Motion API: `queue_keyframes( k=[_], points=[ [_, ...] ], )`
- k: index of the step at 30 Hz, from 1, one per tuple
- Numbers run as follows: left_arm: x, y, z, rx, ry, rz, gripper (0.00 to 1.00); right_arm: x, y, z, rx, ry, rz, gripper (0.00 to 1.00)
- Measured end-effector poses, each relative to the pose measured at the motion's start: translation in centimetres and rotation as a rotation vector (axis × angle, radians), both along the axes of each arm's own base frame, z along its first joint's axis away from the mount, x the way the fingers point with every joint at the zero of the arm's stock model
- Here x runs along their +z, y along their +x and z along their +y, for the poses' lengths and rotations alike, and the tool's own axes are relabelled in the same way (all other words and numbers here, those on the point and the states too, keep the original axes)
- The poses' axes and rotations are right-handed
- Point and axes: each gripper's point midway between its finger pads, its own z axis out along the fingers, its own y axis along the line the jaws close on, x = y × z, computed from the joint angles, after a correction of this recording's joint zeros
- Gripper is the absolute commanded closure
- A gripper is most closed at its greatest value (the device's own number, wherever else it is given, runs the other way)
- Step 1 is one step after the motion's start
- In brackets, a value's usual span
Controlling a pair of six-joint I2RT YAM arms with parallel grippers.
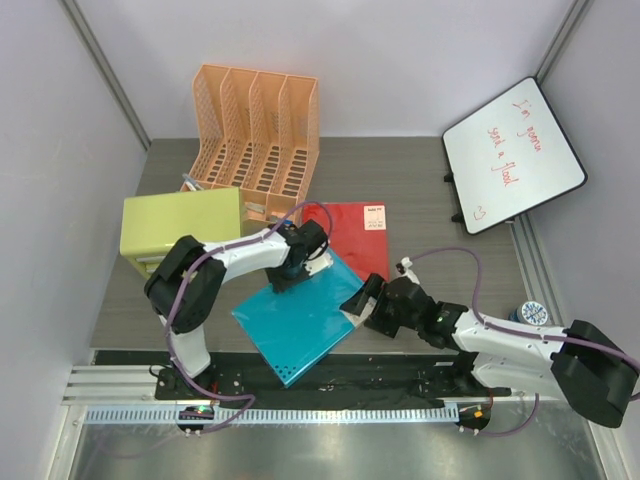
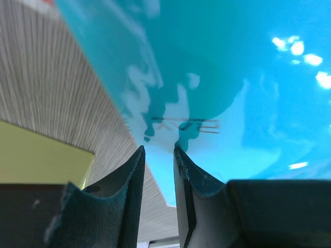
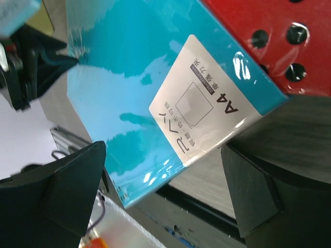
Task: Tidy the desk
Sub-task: Pick up the folder from the corner of the board.
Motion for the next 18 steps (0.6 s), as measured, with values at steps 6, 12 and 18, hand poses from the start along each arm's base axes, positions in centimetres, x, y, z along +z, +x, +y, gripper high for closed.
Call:
queue_keyframes(
  k=[6,12,18],
  points=[
    [0.2,-0.6,-3.6,-0.032,-0.078,0.015,0.70,0.1,3.4,-2.5,-0.118,-0.040,-0.029,0.00],
    [0.5,-3.3,-7.4,-0.063,-0.186,0.097,0.70,0.0,5.6,-5.3,-0.203,-0.119,-0.061,0.00],
    [1.3,-5.3,-8.0,-0.063,-0.234,0.177,0.71,-0.1,3.2,-6.2,-0.181,-0.107,-0.051,0.00]
  ],
)
